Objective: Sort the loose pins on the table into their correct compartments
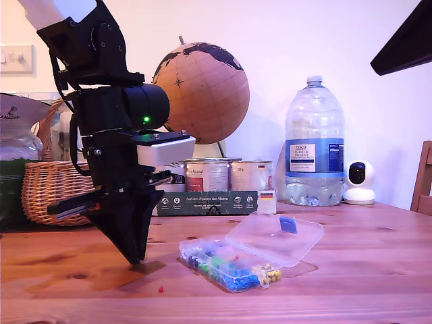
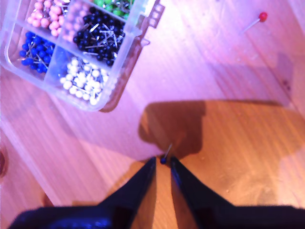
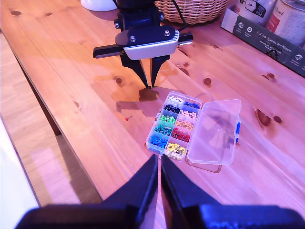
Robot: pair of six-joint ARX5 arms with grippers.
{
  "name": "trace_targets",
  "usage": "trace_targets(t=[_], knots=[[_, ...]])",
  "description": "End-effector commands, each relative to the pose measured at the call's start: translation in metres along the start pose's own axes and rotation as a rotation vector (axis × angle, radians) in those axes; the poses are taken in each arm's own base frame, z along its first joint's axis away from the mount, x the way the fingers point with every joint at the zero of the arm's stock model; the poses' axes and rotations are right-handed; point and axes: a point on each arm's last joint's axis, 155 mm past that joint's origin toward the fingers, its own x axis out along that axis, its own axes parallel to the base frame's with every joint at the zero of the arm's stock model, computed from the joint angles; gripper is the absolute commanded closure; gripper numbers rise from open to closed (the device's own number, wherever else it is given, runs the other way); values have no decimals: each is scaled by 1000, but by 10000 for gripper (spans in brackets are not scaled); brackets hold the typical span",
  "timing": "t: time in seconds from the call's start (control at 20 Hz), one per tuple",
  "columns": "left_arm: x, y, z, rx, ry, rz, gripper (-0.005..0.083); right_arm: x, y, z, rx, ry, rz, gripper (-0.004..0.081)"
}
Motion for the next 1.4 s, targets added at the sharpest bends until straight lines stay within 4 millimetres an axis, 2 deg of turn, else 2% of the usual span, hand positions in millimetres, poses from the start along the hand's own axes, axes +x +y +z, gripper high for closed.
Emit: trace_targets(t=[0.0,0.1,0.35,0.75,0.95,1.35], knots=[[17,-10,-2,0,-3,-51,721,1,1,1,1,-6,2,783],[17,-10,-2,1,-4,-49,768,1,1,1,1,-6,2,783],[17,-10,-2,1,-4,-50,793,1,1,1,1,-6,2,783],[17,-10,-7,-5,74,-48,797,1,1,1,1,-6,2,783],[8,-5,-2,-6,88,-20,797,1,1,1,1,-7,2,783],[-21,3,1,-18,92,41,797,-4,0,6,-1,-30,-2,783]])
